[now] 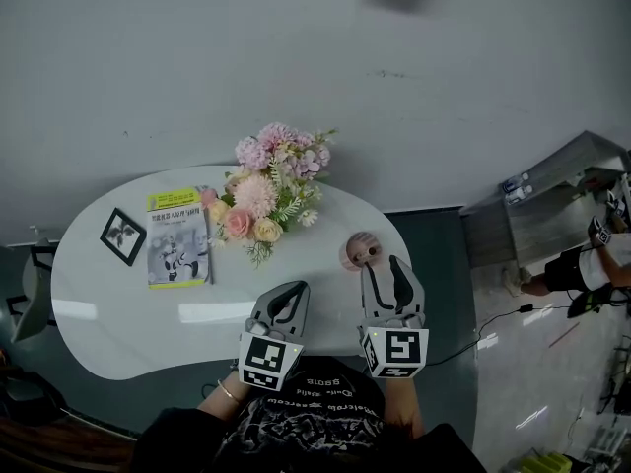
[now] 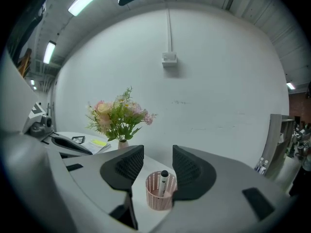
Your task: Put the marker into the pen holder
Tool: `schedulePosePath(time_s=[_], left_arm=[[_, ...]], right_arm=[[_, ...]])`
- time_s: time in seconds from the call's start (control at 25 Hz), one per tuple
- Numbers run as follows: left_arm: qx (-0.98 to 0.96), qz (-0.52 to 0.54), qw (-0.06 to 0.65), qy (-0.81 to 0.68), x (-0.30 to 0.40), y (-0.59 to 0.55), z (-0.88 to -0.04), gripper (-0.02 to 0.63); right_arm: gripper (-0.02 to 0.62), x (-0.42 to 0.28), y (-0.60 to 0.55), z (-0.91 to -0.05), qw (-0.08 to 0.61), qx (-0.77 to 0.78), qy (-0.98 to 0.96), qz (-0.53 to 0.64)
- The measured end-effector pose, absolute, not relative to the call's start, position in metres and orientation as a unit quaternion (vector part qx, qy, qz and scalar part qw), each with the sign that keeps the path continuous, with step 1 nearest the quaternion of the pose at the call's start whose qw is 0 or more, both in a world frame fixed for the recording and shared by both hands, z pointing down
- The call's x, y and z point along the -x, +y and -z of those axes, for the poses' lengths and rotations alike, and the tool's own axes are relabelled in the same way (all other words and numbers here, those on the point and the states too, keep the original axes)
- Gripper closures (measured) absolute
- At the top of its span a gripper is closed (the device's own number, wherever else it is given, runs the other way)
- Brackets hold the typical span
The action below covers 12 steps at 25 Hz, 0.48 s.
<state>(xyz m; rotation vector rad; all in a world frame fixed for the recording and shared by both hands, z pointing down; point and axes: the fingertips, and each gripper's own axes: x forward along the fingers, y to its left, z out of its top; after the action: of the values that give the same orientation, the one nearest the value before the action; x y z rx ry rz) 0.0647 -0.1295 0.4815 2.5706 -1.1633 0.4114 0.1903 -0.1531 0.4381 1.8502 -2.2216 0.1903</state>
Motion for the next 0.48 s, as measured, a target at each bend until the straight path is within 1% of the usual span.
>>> schedulePosePath(time_s=[0.48], left_arm=[[-0.899,-0.123,0.152,-0.393,-0.069,-0.127,-0.474,0.583]], right_arm=[[0.394,-0.179,-0.127,-0.452,0.123,-0.639,-0.753,-0.099]])
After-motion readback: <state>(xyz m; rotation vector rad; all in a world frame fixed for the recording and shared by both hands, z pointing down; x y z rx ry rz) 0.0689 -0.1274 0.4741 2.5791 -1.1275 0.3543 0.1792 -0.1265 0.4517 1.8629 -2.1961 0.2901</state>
